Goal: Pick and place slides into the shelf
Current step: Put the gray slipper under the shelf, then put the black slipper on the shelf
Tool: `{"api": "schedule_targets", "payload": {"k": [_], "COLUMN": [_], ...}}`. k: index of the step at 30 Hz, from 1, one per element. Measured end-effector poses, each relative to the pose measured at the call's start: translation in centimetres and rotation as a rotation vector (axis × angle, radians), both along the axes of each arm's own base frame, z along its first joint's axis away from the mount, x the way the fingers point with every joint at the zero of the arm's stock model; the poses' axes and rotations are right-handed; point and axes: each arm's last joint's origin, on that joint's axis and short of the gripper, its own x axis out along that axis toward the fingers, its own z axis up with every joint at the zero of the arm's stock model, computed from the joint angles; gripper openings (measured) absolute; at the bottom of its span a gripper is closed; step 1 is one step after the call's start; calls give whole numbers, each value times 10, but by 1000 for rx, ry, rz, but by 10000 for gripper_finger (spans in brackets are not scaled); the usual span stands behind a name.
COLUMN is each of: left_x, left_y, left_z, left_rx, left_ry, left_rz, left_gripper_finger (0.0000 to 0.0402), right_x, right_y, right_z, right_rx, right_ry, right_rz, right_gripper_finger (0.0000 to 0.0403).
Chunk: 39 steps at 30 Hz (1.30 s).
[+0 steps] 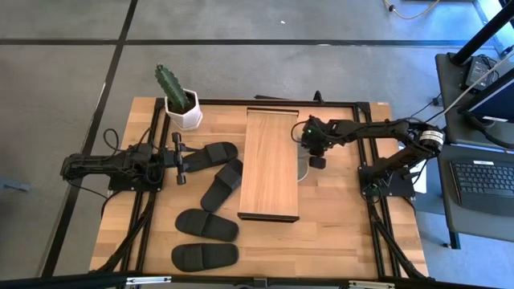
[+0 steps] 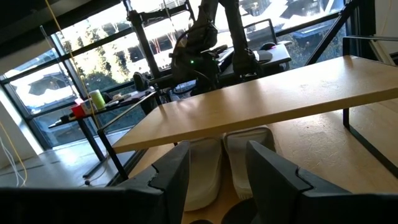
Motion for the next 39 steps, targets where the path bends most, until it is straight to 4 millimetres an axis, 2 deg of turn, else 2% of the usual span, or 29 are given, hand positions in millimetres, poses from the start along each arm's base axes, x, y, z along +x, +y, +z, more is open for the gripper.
{"api": "schedule_targets", "payload": {"k": [9, 14, 19, 24, 28, 34, 39], "left_x": [0, 0, 0, 0, 0, 0, 0], "left_y": [0, 0, 0, -1, -2, -2, -2], "left_z": [0, 0, 0, 0, 0, 0, 0], "left_rx": [0, 0, 0, 2, 2, 3, 3], "left_ry": [0, 0, 0, -2, -2, -2, -2], "left_rz": [0, 0, -5, -38, -53, -61, -61], "left_gripper_finger": [147, 147, 147, 147, 147, 147, 147], "right_x": [-7, -15, -19, -21, -31, -51, -65], "right_y": [4, 7, 10, 14, 22, 32, 39], "right_z": [0, 17, 42, 59, 62, 61, 51], "right_rx": [35, 39, 33, 37, 41, -41, -100], "right_ry": [62, 15, -151, -391, -603, -846, -1007], "right_rz": [-20, -103, -218, -181, -105, -84, -45], "right_gripper_finger": [80, 80, 80, 80, 80, 80, 80]}}
